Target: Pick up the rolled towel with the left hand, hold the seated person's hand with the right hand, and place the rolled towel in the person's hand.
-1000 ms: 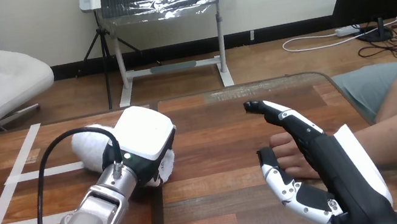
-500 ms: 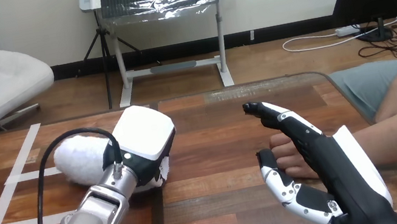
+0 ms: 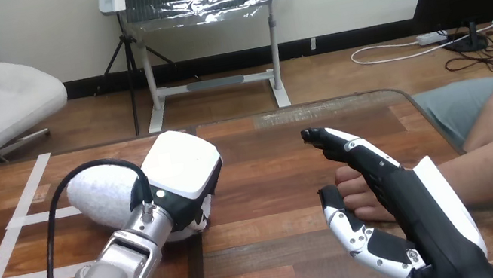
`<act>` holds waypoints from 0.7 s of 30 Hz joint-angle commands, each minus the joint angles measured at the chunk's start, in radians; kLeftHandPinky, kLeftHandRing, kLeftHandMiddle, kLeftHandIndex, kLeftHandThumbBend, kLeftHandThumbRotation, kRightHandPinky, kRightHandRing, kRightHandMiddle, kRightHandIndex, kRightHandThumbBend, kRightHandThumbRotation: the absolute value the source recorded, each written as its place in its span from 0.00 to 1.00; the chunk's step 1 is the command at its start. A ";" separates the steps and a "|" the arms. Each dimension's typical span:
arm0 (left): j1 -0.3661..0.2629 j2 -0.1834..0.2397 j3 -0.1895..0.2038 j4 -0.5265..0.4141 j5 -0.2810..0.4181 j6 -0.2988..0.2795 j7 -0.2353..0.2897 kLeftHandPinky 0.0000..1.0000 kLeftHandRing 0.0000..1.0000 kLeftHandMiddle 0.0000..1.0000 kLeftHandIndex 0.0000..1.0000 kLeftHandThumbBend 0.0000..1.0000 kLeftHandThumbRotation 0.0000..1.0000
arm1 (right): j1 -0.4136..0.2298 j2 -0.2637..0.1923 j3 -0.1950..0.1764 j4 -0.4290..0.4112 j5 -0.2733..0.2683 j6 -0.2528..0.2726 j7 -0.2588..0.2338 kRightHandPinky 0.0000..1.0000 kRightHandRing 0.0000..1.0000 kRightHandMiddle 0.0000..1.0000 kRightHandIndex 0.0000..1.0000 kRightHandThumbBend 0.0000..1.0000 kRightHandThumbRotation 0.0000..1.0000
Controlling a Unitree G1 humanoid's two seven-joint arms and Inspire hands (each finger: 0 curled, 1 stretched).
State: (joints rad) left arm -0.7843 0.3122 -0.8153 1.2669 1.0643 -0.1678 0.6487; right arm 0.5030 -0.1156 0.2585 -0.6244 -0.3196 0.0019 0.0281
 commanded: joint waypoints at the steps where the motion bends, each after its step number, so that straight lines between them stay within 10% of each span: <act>1: -0.017 0.006 0.001 0.014 -0.013 -0.013 0.018 0.20 0.24 0.33 0.44 0.60 0.00 | -0.035 0.015 -0.011 -0.063 0.009 0.007 0.000 0.96 0.91 0.89 0.85 0.08 0.00; 21: -0.007 0.022 0.015 0.003 -0.029 -0.059 0.058 0.29 0.30 0.33 0.39 0.60 0.00 | -0.053 0.004 -0.015 -0.046 0.014 -0.010 0.006 0.97 0.91 0.89 0.85 0.06 0.00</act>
State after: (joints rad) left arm -0.7834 0.3227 -0.8131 1.2670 1.0596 -0.2076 0.6827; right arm 0.5025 -0.1164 0.2582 -0.6250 -0.3144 0.0112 0.0310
